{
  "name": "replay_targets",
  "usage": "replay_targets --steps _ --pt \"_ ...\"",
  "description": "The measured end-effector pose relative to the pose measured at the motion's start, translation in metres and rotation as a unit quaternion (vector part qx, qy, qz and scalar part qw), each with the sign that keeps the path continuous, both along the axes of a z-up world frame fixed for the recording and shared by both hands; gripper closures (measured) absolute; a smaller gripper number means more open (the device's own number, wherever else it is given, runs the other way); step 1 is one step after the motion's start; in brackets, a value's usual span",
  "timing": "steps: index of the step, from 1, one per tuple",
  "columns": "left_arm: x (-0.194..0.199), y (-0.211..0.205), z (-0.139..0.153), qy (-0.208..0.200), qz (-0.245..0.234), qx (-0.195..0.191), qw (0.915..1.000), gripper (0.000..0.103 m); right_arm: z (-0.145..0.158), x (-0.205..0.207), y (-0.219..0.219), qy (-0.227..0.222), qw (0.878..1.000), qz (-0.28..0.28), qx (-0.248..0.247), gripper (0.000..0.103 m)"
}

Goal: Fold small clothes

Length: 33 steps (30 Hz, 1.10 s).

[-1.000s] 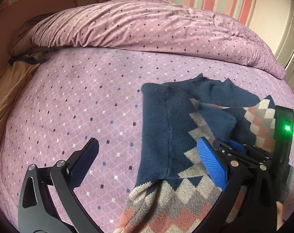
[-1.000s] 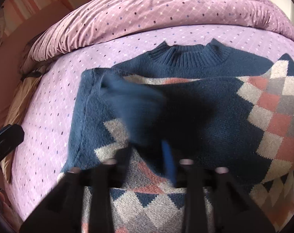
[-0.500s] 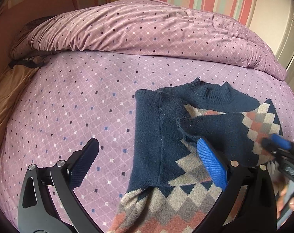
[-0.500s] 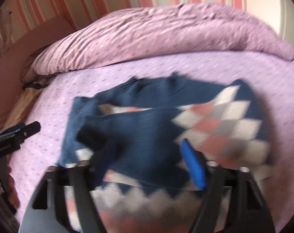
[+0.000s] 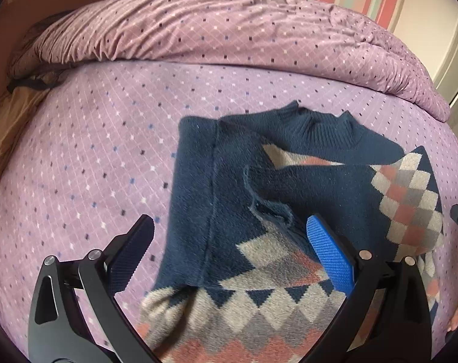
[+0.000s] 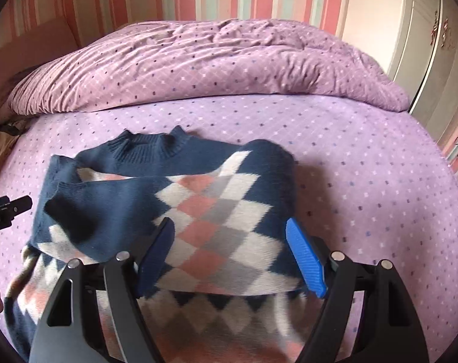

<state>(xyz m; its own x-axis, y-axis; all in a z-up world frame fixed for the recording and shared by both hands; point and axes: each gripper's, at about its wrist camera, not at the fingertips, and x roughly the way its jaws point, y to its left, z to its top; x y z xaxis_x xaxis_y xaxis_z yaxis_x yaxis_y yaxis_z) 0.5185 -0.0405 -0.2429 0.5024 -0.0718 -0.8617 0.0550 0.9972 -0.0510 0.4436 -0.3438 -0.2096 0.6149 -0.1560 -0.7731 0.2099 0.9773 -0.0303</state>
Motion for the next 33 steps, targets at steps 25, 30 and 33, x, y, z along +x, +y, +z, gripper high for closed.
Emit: replay_targets --steps 25,30,33 --pt "0.006 -0.041 -0.021 -0.038 -0.031 -0.057 0.9971 0.096 -0.008 -0.014 -0.028 0.002 1.0 -0.021 -0.018 0.026" --pt "0.006 -0.03 0.0 -0.076 -0.074 -0.011 0.9943 0.096 -0.005 -0.018 -0.032 -0.007 0.999 -0.034 -0.005 0.026" --pt "0.001 -0.015 -0.017 -0.059 -0.088 0.015 0.9943 0.096 -0.008 -0.019 -0.031 -0.004 0.999 -0.037 0.002 0.026"
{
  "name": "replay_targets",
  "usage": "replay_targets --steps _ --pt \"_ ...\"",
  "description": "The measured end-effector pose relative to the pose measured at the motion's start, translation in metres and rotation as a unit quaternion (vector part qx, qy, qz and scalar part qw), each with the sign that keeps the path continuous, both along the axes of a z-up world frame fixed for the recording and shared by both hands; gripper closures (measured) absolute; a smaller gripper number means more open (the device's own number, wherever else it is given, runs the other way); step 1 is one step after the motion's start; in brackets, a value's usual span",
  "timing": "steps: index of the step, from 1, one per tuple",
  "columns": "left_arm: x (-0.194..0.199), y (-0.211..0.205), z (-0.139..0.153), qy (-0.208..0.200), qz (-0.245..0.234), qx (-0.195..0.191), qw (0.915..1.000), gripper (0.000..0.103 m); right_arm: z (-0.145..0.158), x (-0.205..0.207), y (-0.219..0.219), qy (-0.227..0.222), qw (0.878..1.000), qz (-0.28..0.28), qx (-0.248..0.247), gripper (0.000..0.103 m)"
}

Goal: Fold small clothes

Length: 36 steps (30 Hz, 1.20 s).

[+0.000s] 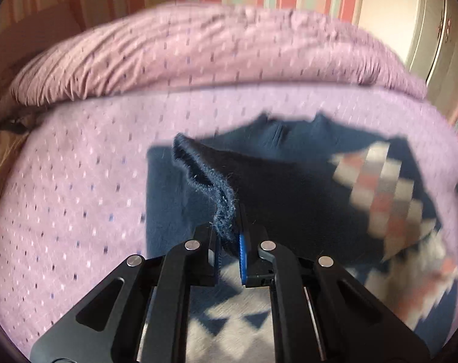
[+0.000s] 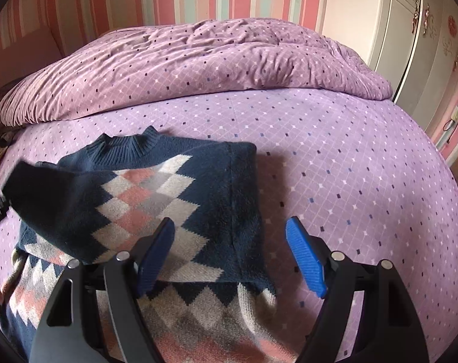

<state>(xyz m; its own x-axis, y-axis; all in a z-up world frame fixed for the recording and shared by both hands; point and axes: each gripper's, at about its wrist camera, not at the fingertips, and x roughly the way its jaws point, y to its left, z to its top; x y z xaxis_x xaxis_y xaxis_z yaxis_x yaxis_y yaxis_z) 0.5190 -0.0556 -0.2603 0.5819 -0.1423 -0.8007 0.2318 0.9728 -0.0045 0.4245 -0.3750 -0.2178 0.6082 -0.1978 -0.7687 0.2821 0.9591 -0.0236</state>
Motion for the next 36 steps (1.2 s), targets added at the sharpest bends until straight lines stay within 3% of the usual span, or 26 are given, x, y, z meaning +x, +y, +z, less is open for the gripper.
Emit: replay_targets --steps 3,5,6,7,8,9,10,13,17,21,24,26,29,36 --pt "-0.003 0.013 -0.042 0.054 0.001 0.009 0.9985 0.09 -0.007 0.0 0.002 0.009 1.0 -0.001 0.003 0.026" --pt "-0.005 0.02 -0.05 0.062 0.009 -0.005 0.998 0.083 -0.009 0.0 0.003 0.011 1.0 0.0 0.003 0.026" --pt "-0.006 0.025 -0.049 0.062 0.015 -0.022 0.9977 0.072 -0.009 -0.001 0.003 0.01 1.0 0.001 0.003 0.026" --pt "-0.008 0.031 -0.044 0.066 0.018 -0.053 0.9963 0.047 -0.009 -0.001 0.003 0.01 1.0 0.002 0.002 0.026" --pt "-0.01 0.035 -0.04 0.064 0.024 -0.063 0.9957 0.03 -0.008 -0.003 0.003 0.008 1.0 0.003 0.001 0.026" --pt "-0.015 0.039 -0.034 0.054 0.04 -0.056 0.9962 0.004 -0.008 -0.003 0.003 0.007 1.0 0.004 -0.001 0.026" --pt "-0.022 0.043 -0.021 0.032 0.058 -0.051 0.9965 0.003 -0.008 -0.003 0.003 0.008 1.0 0.005 -0.001 0.026" --pt "-0.03 0.052 0.002 0.023 0.065 -0.093 0.9933 0.003 -0.007 -0.002 0.002 0.009 1.0 0.004 0.002 0.026" --pt "-0.024 0.032 0.012 0.026 0.028 -0.143 0.989 0.003 -0.011 0.003 0.004 0.009 1.0 0.015 0.015 0.026" --pt "-0.017 -0.004 -0.013 0.044 -0.009 -0.098 0.9942 0.003 -0.031 0.016 0.01 0.027 0.998 0.043 0.042 0.028" --pt "-0.006 -0.006 -0.045 0.085 -0.005 -0.057 0.9947 0.003 -0.049 0.022 0.015 0.046 0.995 0.065 0.059 0.031" --pt "-0.006 -0.004 -0.055 0.094 -0.009 -0.055 0.9941 0.004 -0.065 0.027 0.018 0.073 0.993 0.069 0.056 0.032" --pt "-0.005 -0.01 -0.058 0.091 -0.01 -0.032 0.9952 0.003 -0.09 0.032 0.016 0.103 0.99 0.066 0.072 0.033" --pt "0.0 -0.022 -0.05 0.095 0.017 0.014 0.9952 0.003 -0.086 0.028 0.022 0.087 0.993 0.062 0.058 0.031"
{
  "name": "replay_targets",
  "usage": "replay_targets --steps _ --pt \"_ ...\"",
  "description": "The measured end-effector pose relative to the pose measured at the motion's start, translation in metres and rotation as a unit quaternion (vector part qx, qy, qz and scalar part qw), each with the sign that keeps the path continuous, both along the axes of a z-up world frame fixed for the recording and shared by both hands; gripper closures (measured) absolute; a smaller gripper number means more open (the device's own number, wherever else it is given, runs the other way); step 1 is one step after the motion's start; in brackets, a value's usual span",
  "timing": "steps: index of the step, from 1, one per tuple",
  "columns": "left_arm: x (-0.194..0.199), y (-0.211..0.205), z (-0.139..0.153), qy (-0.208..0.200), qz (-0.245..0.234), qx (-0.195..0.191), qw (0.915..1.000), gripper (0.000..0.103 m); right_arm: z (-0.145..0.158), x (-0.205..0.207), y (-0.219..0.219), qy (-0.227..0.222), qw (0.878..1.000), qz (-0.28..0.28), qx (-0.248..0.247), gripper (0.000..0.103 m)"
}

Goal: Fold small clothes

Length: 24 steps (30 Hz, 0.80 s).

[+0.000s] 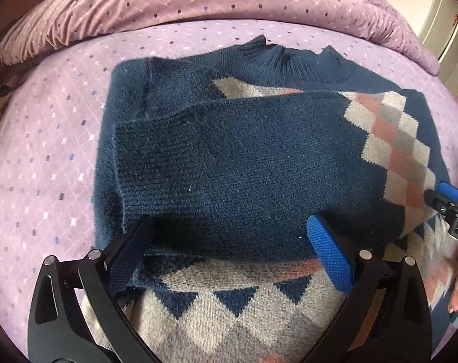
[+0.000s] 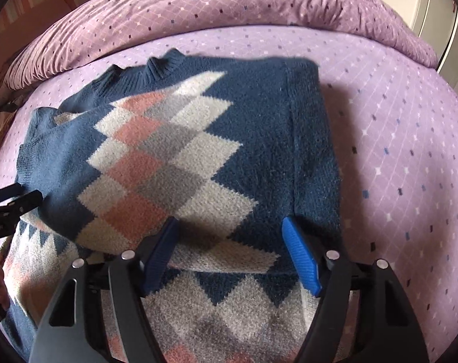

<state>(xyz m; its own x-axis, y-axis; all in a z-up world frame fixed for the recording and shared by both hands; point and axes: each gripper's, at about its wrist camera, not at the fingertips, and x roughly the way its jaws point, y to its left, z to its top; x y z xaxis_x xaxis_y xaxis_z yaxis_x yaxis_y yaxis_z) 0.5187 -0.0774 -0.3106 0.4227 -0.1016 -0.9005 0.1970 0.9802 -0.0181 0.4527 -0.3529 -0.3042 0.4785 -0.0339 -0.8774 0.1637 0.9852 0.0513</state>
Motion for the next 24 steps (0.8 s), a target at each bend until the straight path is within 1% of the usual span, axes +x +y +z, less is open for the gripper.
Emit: replay_targets --steps 2,6,10,14,18,21,24 --pt "-0.005 -0.001 0.007 -0.006 0.006 0.005 0.9999 0.003 0.012 -0.007 0.001 -0.02 1.0 0.003 0.002 0.028" --pt "-0.021 0.004 0.017 -0.016 0.008 0.006 0.9998 0.003 0.037 -0.032 0.004 -0.057 0.998 0.006 -0.013 0.027" --pt "-0.044 0.011 0.023 -0.021 0.008 0.02 0.9996 0.003 0.047 -0.053 0.011 -0.065 0.998 0.01 -0.025 0.027" --pt "-0.064 0.02 0.025 -0.008 0.008 -0.001 0.9999 0.003 0.051 -0.077 0.02 -0.07 0.996 0.014 -0.054 0.027" --pt "-0.09 0.029 0.028 -0.002 0.011 -0.007 0.9999 0.003 0.056 -0.102 0.028 -0.071 0.996 0.013 -0.06 0.027" --pt "-0.114 0.037 0.03 -0.004 0.013 0.005 0.9999 0.003 0.057 -0.124 0.032 -0.066 0.996 0.015 -0.059 0.027" --pt "-0.136 0.045 0.031 0.002 0.017 0.021 0.9996 0.003 0.057 -0.149 0.035 -0.065 0.995 0.007 -0.077 0.027"
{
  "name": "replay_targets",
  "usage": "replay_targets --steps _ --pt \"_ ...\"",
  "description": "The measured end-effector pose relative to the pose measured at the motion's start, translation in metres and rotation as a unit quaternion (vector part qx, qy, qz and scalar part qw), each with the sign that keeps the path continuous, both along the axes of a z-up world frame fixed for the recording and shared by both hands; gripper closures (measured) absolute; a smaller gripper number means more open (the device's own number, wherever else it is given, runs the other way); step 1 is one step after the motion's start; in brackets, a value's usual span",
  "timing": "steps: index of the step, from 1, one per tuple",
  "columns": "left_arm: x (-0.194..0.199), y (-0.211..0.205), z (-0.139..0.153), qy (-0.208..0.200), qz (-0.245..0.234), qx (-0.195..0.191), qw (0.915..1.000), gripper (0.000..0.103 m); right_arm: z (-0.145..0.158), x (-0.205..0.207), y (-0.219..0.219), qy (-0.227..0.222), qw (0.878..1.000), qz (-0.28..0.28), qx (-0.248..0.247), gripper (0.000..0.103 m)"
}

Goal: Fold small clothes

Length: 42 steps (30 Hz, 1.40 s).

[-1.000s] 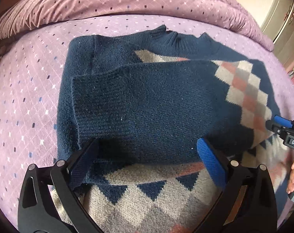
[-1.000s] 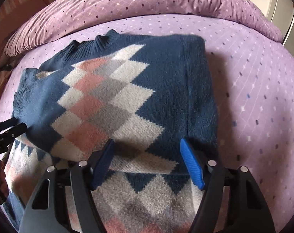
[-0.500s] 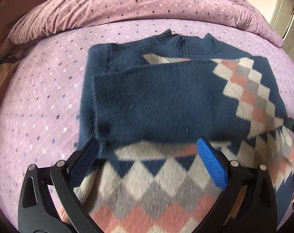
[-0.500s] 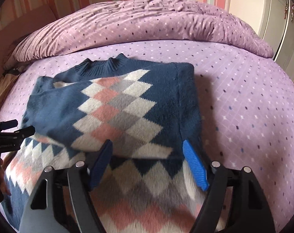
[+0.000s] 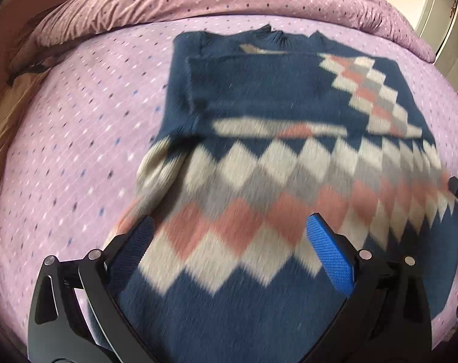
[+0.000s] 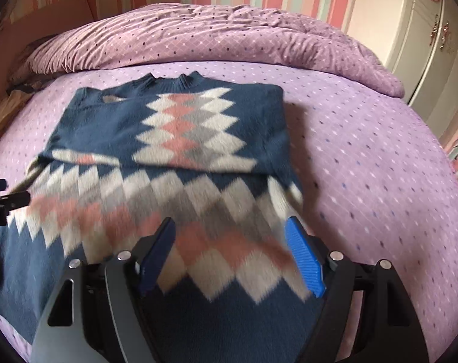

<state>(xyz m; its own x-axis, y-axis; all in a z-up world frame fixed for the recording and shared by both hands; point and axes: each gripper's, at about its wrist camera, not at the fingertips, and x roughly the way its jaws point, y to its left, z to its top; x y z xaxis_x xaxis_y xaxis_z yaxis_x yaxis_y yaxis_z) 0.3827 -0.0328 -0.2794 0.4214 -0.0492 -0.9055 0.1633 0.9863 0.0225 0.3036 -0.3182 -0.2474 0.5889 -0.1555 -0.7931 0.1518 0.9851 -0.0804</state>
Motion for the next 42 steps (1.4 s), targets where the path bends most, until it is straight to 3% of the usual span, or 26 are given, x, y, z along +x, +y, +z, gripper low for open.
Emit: replay_targets --steps 10,14,21,26,30,34,36,38,42 --pt "-0.082 0.037 -0.005 0.042 0.032 -0.023 0.9983 0.003 -0.014 -0.068 -0.004 0.051 0.998 -0.009 0.029 0.027" --pt "-0.122 0.055 -0.006 0.04 0.034 -0.04 0.9978 0.003 -0.019 -0.096 -0.009 0.069 0.997 -0.014 0.024 0.027" --pt "-0.183 0.095 -0.02 0.067 0.064 -0.101 0.9906 0.003 -0.023 -0.12 -0.012 0.096 0.995 -0.017 0.014 0.027" --pt "-0.194 0.118 -0.033 0.075 0.091 -0.152 0.9814 0.003 -0.021 -0.116 -0.007 0.095 0.995 -0.01 0.015 0.027" --pt "-0.192 0.124 -0.04 0.073 0.096 -0.136 0.9834 0.003 -0.02 -0.113 0.001 0.094 0.996 0.005 0.008 0.027" --pt "-0.193 0.135 -0.047 0.091 0.097 -0.163 0.9777 0.003 -0.015 -0.113 0.004 0.09 0.996 0.01 0.005 0.027" --pt "-0.191 0.13 -0.05 0.093 0.083 -0.16 0.9793 0.003 -0.016 -0.114 0.004 0.091 0.996 0.009 0.003 0.027" --pt "-0.187 0.121 -0.05 0.09 0.066 -0.157 0.9813 0.007 -0.017 -0.115 0.003 0.096 0.995 0.007 0.002 0.027" --pt "-0.185 0.108 -0.045 0.087 0.045 -0.154 0.9832 0.03 -0.019 -0.121 -0.001 0.103 0.995 0.004 -0.002 0.027"
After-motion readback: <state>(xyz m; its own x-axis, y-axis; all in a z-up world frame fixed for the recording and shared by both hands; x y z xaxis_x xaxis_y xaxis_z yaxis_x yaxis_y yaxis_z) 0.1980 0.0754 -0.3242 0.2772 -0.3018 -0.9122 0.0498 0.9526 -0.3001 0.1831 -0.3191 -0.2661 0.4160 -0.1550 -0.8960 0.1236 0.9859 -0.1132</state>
